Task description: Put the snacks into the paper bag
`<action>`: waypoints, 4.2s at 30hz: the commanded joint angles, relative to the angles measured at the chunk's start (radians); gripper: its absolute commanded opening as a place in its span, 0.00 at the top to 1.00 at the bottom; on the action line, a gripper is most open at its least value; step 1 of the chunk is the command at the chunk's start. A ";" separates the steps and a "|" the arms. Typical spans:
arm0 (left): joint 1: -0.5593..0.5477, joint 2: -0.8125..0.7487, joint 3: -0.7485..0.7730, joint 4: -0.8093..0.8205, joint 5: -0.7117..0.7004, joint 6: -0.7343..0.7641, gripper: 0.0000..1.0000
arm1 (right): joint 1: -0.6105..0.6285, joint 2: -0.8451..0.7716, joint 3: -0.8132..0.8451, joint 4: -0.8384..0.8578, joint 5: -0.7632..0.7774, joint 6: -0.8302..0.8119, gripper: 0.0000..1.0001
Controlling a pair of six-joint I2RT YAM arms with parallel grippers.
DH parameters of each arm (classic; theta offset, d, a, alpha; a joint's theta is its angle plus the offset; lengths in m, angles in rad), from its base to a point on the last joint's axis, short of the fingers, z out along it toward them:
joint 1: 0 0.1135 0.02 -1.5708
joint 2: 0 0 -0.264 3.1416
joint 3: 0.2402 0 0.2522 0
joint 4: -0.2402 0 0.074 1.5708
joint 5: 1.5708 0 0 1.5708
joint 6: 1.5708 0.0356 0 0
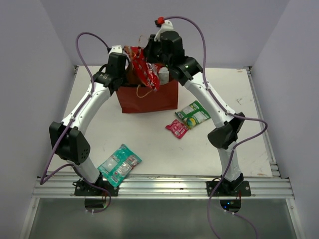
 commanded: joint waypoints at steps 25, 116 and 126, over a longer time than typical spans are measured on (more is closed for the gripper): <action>0.003 -0.050 -0.019 0.039 -0.024 0.003 1.00 | 0.001 0.068 0.126 -0.084 0.212 -0.008 0.47; 0.003 -0.013 -0.001 0.053 0.019 0.029 1.00 | 0.139 -0.257 -0.288 -0.315 -0.106 -0.514 0.08; 0.003 -0.004 0.007 0.039 0.021 0.032 1.00 | 0.404 -0.409 -0.780 -0.450 -0.250 -0.541 0.12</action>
